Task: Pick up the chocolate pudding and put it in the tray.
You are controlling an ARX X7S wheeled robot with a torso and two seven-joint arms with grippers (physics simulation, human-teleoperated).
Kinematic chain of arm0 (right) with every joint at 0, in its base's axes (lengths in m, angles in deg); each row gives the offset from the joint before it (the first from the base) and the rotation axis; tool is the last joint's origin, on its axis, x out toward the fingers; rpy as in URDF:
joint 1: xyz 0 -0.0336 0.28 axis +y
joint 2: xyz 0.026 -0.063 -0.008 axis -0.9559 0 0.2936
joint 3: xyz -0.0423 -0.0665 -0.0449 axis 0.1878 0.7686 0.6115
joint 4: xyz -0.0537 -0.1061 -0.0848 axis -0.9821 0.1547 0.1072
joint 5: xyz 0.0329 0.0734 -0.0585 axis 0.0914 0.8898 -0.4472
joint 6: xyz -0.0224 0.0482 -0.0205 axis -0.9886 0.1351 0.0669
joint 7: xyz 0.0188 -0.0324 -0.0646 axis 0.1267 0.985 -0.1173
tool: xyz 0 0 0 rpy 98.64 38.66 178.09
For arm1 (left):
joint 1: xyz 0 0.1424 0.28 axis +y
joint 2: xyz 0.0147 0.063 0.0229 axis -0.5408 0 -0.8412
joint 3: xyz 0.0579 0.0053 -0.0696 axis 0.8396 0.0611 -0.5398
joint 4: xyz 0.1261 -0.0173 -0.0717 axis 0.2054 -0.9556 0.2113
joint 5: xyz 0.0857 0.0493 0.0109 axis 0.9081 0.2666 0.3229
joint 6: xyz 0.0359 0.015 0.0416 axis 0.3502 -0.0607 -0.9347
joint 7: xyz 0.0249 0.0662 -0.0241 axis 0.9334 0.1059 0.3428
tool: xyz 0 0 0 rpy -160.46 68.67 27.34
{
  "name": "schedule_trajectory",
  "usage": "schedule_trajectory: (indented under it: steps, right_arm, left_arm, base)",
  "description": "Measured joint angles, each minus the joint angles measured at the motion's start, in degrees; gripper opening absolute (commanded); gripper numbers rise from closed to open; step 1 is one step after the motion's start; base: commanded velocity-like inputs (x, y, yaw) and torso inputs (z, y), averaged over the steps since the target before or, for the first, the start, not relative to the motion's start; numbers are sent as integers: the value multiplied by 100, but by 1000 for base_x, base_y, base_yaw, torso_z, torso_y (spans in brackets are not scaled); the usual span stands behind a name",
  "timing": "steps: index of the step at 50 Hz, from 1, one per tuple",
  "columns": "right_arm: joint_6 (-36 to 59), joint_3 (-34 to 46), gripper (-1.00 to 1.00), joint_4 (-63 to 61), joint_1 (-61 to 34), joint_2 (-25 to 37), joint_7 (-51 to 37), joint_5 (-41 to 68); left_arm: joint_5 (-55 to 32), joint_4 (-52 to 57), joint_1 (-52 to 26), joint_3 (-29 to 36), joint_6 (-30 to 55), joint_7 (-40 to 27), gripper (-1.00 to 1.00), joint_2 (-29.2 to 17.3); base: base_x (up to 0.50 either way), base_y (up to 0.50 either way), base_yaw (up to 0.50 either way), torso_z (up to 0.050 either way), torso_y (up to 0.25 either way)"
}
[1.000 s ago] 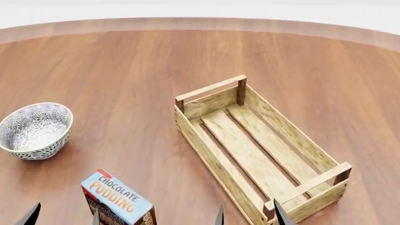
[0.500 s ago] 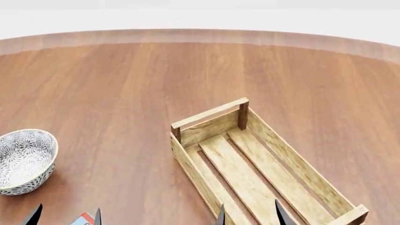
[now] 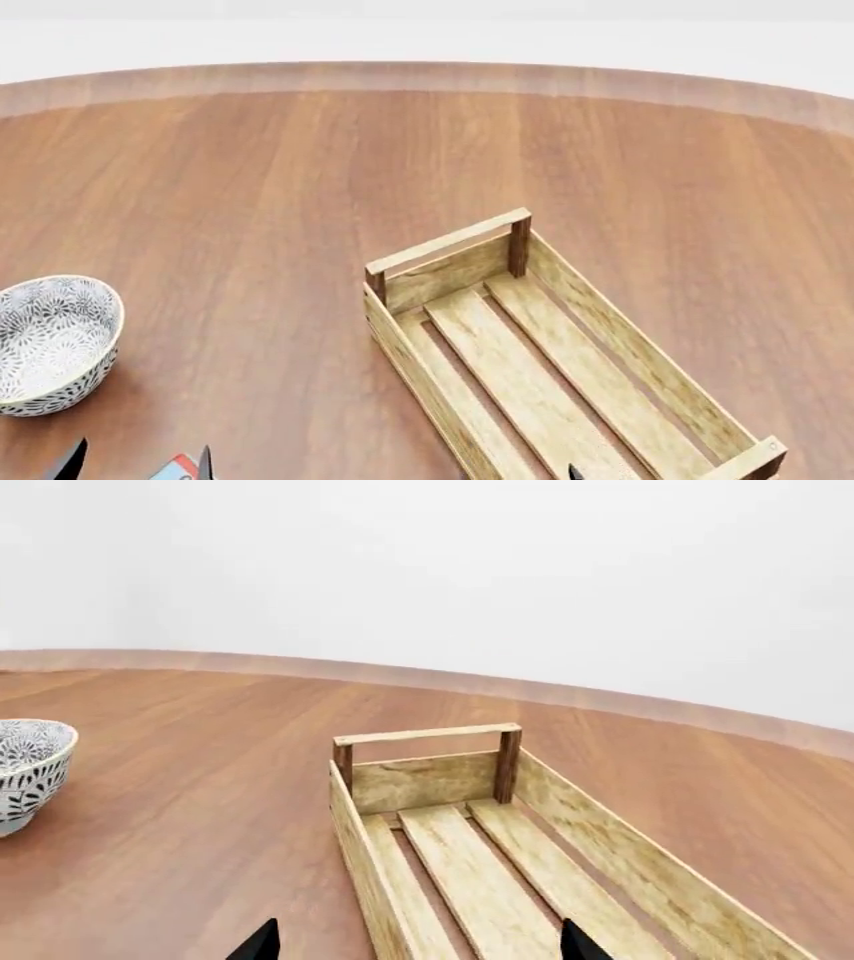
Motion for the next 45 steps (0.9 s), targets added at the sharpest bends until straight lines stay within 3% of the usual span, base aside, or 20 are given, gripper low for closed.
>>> schedule_trajectory:
  steps: [45]
  right_arm:
    - [-1859, 671, 100, 516, 1209, 632, 942, -328]
  left_arm:
    - [-212, -53, 9, 160, -106, -110, 100, -135]
  base:
    - [0, 0, 0, 0, 0]
